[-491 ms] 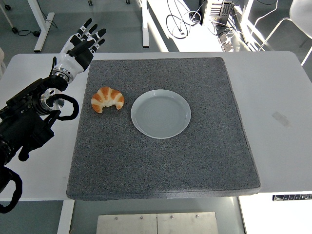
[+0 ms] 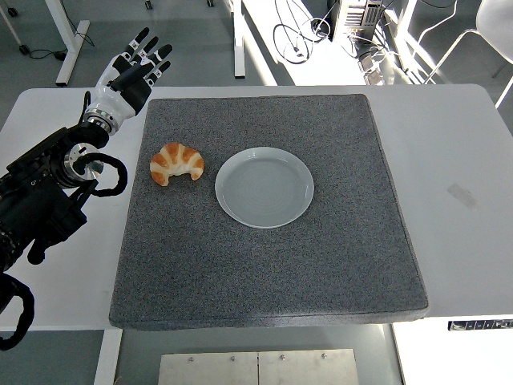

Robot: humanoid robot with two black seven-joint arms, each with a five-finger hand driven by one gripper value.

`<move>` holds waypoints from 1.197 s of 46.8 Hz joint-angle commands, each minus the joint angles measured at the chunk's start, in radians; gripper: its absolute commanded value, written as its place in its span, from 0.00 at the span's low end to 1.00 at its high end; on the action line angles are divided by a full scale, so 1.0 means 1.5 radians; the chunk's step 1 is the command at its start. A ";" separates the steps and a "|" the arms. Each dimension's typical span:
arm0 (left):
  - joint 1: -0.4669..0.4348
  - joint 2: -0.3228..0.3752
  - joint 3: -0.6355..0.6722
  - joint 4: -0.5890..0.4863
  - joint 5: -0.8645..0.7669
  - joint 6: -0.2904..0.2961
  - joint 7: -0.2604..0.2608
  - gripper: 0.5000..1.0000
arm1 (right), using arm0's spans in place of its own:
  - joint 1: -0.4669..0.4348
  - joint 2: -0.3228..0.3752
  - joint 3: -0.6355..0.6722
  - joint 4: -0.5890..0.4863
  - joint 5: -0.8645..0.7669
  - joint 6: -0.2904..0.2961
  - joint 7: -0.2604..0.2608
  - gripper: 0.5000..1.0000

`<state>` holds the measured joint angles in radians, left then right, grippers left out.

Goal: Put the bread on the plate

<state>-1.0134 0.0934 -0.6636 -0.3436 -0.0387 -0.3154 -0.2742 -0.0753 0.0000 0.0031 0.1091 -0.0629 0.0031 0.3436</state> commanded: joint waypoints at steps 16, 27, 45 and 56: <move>-0.022 0.027 0.028 -0.001 0.011 0.014 -0.001 0.97 | 0.000 0.000 0.000 0.000 0.000 0.000 0.000 1.00; -0.023 0.036 0.060 -0.004 0.011 0.017 -0.006 0.97 | 0.000 0.000 0.000 0.000 0.000 0.000 0.000 1.00; -0.035 0.075 0.245 -0.044 0.127 0.105 -0.006 0.97 | 0.000 0.000 0.000 0.000 0.000 0.000 0.000 1.00; -0.091 0.227 0.296 -0.211 0.287 0.108 0.001 0.97 | 0.000 0.000 0.000 0.000 0.000 0.000 0.000 1.00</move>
<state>-1.1285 0.3727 -0.2424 -0.5855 0.3147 -0.1506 -0.2746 -0.0754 0.0000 0.0031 0.1093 -0.0629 0.0031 0.3439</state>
